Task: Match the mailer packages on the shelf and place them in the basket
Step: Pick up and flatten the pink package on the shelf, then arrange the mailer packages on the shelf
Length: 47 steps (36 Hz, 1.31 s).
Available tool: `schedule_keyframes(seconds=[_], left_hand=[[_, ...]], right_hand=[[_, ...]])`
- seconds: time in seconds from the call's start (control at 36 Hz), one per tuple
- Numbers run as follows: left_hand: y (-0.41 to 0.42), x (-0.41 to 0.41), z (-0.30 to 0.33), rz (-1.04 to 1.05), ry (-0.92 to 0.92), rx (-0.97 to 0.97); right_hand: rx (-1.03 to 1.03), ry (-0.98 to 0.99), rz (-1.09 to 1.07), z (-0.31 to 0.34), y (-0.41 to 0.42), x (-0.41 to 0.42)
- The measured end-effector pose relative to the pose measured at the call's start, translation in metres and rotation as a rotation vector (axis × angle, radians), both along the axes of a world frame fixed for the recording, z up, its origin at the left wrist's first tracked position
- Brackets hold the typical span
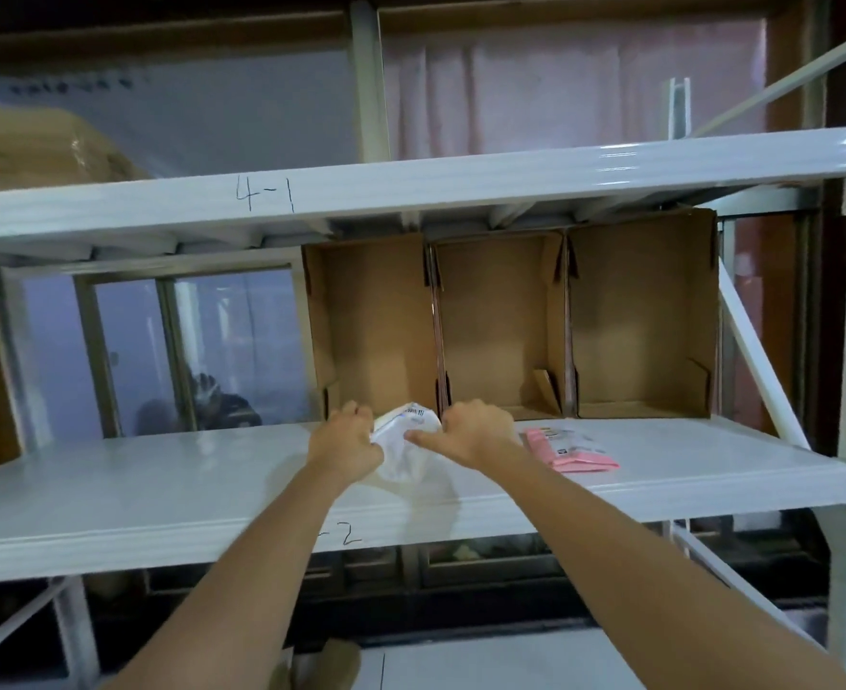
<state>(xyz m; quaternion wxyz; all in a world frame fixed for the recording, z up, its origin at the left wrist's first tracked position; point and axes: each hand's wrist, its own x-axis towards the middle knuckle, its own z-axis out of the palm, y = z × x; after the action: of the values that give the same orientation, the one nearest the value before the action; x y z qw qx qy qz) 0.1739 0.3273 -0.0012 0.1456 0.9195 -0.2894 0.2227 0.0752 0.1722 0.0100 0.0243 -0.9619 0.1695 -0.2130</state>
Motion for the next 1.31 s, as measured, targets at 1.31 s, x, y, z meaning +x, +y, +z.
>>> schedule_keyframes(seconds=[1.31], left_hand=[[0.057, 0.027, -0.008, -0.21, 0.534, -0.966]], right_hand=[[1.014, -0.078, -0.057, -0.03, -0.031, 0.003]])
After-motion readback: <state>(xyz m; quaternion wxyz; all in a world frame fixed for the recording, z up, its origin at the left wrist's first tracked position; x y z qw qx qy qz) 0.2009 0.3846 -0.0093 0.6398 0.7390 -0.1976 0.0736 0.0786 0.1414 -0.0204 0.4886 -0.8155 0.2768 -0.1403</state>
